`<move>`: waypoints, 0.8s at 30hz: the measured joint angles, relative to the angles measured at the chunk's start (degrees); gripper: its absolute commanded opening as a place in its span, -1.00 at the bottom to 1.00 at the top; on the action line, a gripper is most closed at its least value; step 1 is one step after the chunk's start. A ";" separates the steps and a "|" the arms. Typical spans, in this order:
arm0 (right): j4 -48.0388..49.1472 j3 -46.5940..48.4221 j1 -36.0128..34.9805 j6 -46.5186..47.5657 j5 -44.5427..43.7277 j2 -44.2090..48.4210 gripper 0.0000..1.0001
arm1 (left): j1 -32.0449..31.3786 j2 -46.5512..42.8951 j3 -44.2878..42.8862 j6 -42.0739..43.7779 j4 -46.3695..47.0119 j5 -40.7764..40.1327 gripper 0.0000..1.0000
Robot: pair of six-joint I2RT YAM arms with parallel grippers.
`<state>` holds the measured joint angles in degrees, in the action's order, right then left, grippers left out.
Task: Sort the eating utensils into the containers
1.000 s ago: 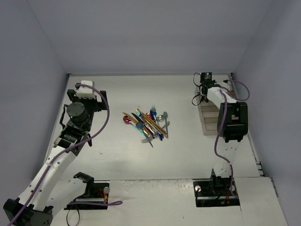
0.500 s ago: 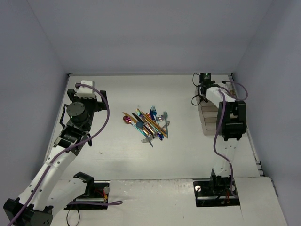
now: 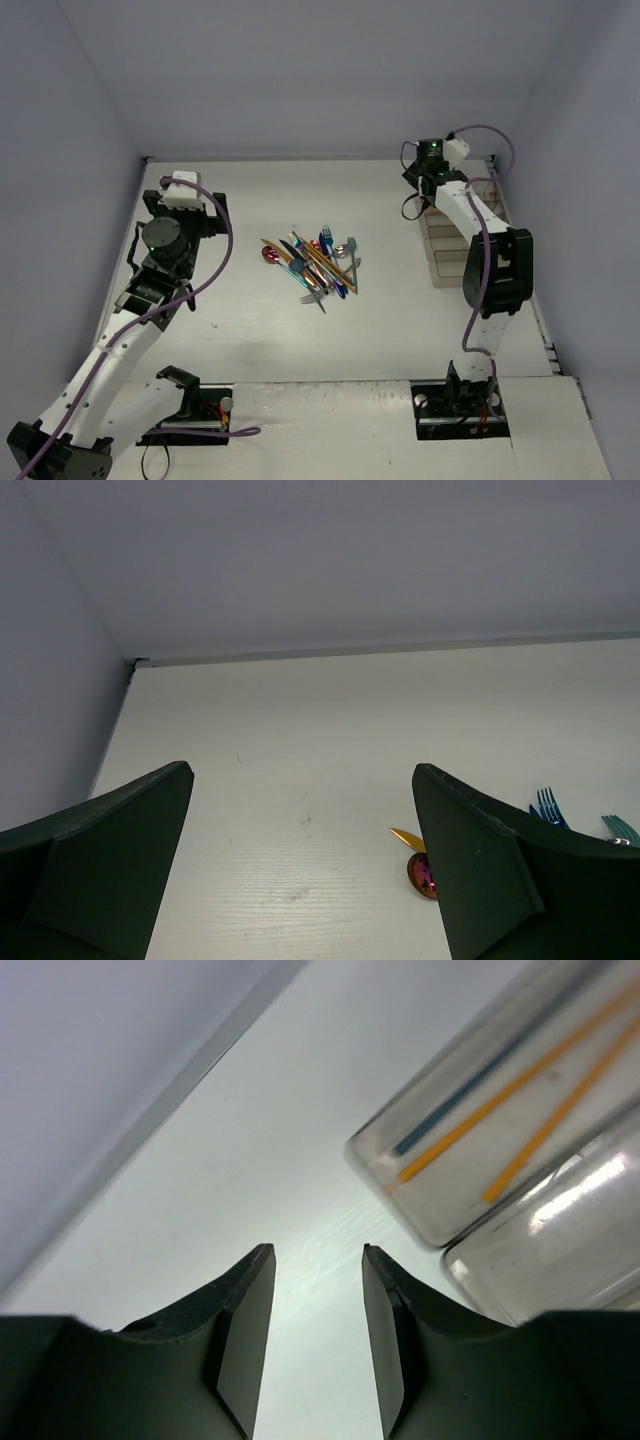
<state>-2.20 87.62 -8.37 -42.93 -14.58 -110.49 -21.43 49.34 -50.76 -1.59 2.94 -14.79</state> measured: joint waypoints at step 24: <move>-0.33 -16.62 -37.82 45.34 10.59 5.64 -0.51 | 0.00 1.66 0.00 -0.01 0.00 0.22 0.80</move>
<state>-2.54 71.00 -46.20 2.41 -4.00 -104.85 -21.43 51.00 -50.76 -1.61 2.94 -14.57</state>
